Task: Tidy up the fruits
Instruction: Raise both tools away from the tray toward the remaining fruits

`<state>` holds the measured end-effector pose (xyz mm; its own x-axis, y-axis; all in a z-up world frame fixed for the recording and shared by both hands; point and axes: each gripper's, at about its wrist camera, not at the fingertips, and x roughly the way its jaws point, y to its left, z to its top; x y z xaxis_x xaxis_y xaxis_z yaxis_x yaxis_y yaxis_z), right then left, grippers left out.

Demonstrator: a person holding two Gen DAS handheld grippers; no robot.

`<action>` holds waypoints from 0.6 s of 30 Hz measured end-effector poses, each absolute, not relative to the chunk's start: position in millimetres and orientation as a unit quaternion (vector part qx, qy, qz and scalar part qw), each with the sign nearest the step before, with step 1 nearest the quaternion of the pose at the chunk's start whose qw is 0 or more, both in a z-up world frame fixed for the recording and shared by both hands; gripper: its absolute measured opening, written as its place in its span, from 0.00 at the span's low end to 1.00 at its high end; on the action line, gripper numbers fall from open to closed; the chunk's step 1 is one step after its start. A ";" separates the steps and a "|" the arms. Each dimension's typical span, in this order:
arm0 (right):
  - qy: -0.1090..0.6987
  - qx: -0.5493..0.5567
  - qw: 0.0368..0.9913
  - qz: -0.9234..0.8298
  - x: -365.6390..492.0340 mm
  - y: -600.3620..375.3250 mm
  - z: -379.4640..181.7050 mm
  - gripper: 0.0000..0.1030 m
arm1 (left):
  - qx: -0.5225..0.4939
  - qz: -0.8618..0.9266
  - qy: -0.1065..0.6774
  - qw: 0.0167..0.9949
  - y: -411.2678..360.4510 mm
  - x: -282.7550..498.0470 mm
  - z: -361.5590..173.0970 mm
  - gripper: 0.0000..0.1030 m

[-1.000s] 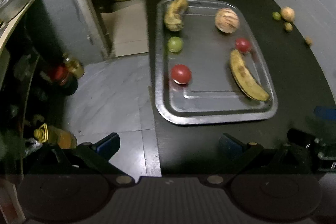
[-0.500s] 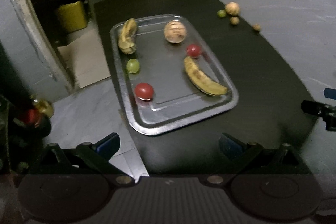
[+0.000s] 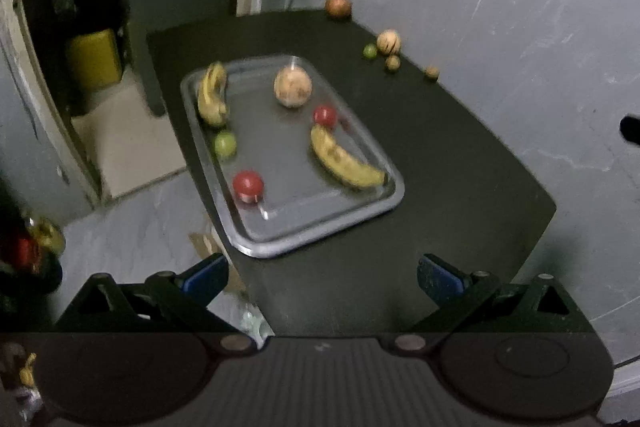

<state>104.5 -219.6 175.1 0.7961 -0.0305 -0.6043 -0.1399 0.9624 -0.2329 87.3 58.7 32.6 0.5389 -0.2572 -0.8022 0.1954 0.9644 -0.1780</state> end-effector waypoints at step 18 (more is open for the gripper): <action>0.173 -0.195 0.964 0.046 128.6 -214.8 272.2 0.99 | -0.056 -0.122 0.338 0.931 94.5 135.7 140.3 1.00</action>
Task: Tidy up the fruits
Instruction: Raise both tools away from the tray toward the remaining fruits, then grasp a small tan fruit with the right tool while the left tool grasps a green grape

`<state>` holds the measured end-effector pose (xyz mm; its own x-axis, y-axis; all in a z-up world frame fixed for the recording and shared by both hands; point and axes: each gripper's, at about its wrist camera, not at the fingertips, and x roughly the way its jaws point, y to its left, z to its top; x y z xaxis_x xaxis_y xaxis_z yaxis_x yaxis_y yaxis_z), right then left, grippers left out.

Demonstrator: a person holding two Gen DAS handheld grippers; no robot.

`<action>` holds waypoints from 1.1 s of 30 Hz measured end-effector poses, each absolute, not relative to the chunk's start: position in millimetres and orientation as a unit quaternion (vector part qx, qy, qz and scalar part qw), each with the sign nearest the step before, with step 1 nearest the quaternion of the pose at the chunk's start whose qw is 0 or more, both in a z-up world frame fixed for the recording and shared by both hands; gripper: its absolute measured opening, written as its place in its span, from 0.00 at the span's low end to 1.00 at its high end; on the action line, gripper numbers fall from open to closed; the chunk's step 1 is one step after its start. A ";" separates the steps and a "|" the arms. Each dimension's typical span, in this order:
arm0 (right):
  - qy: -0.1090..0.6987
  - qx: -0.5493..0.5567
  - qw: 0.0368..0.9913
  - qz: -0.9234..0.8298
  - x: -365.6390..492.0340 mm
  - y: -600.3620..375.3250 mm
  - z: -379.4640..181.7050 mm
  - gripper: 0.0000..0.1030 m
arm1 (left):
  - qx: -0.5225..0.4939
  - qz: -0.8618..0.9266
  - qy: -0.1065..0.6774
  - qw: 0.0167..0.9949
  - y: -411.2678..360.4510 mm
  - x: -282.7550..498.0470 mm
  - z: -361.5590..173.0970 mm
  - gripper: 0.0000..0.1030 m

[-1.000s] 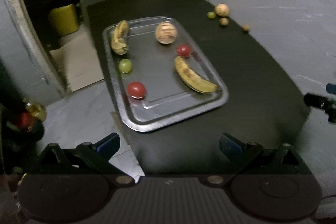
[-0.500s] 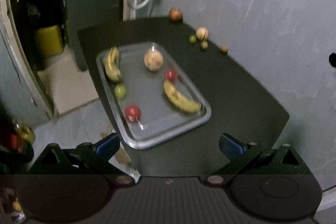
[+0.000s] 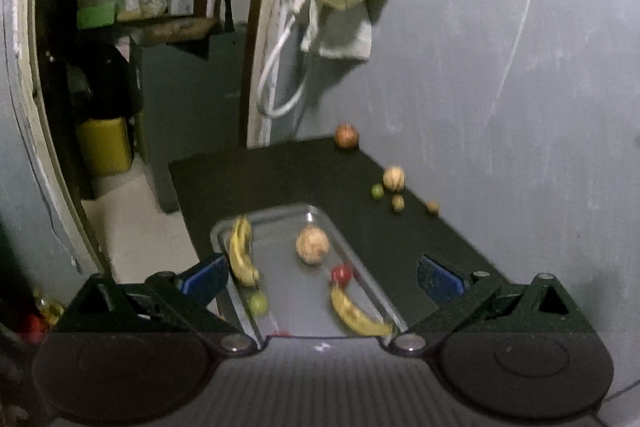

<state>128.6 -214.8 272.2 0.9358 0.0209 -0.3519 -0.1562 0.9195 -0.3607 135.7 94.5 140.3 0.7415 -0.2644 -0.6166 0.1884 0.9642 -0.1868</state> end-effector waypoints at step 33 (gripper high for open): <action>0.320 -0.150 0.922 0.157 393.9 -248.9 40.1 0.93 | -0.123 -0.054 0.446 0.885 -4.1 380.5 19.9 1.00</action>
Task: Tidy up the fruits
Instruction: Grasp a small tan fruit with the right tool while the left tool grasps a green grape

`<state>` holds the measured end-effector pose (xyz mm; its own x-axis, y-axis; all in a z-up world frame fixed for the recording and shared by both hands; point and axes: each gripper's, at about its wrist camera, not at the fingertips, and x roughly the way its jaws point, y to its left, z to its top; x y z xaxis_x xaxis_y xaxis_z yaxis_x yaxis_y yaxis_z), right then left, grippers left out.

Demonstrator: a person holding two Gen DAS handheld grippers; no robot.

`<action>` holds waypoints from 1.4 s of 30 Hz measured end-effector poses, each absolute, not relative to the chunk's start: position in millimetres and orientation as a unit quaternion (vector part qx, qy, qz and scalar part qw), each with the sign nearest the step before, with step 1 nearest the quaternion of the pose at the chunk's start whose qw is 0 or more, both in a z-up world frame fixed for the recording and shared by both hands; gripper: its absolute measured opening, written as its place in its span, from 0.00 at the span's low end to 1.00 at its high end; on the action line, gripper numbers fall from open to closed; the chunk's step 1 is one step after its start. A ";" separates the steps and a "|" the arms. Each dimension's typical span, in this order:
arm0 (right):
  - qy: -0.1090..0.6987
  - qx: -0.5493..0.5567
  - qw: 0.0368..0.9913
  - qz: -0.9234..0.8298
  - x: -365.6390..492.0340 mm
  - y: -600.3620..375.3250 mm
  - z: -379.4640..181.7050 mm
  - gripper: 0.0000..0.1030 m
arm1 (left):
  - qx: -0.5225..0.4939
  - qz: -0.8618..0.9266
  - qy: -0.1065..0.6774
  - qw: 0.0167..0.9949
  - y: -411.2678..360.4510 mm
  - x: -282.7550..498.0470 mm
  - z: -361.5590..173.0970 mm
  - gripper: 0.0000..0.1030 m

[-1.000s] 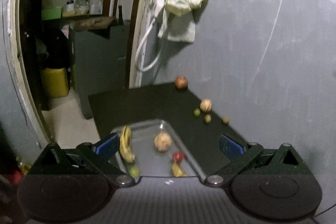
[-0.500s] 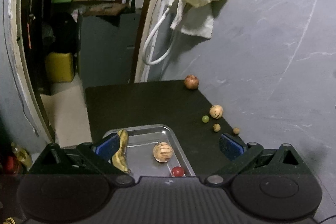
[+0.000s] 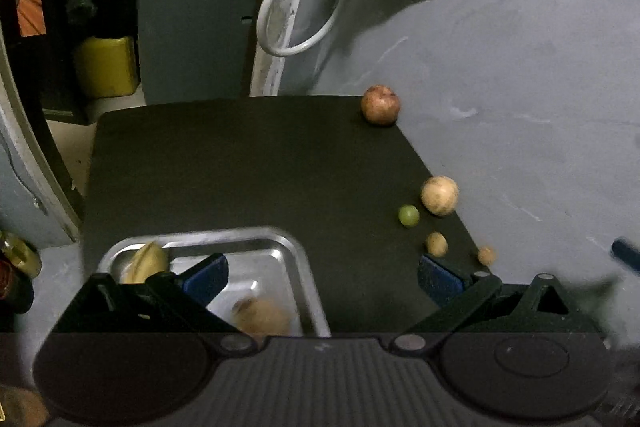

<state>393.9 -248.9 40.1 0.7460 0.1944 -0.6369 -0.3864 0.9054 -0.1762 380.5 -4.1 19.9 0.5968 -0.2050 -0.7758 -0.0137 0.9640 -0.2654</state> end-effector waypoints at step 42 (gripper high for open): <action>0.402 -0.096 0.896 0.164 481.4 -240.7 -81.5 0.29 | -0.080 -0.191 0.487 0.849 -114.6 520.6 -92.5 0.38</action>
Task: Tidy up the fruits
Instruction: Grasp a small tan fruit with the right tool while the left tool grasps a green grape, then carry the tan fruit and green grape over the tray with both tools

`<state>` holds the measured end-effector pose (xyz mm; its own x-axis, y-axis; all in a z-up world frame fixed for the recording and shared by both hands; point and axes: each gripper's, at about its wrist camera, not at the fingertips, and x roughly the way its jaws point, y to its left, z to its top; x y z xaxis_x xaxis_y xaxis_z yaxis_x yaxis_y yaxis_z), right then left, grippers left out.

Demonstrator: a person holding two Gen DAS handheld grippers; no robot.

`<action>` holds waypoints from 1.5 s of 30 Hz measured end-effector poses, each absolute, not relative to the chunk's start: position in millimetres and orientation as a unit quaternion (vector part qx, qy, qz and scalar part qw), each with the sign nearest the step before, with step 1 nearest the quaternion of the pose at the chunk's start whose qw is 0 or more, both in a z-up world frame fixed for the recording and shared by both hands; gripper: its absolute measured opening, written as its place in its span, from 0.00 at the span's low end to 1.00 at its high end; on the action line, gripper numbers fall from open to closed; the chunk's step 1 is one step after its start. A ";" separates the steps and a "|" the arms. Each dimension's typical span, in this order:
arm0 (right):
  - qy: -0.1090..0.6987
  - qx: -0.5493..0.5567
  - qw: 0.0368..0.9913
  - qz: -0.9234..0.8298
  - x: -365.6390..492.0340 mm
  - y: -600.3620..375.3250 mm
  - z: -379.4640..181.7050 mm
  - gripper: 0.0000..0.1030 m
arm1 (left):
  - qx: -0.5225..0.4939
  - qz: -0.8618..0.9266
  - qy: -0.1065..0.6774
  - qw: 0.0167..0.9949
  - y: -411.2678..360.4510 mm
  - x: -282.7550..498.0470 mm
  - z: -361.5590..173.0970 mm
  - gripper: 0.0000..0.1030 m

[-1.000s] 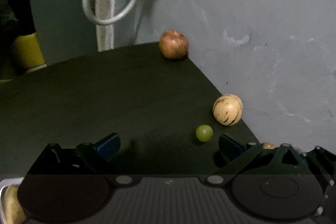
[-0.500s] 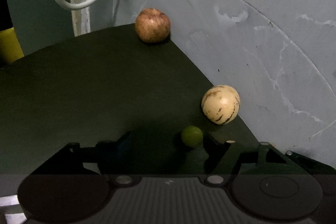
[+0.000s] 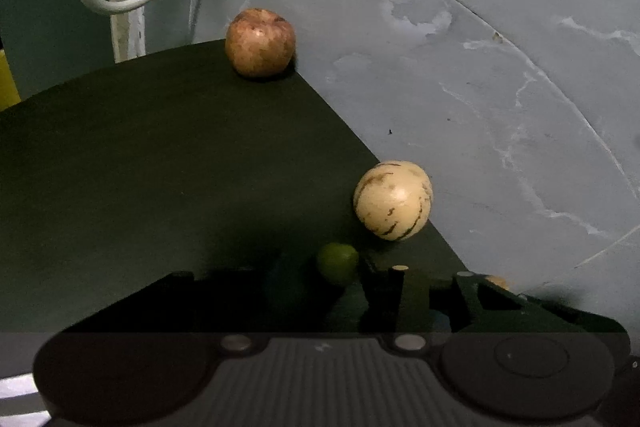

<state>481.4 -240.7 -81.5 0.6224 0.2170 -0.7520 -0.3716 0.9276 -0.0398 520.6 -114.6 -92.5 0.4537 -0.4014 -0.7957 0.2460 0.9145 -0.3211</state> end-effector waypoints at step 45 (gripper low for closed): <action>0.366 -0.064 0.916 0.151 384.9 -216.7 -15.2 0.28 | -0.109 -0.173 0.440 0.874 -65.7 416.2 -15.4 0.23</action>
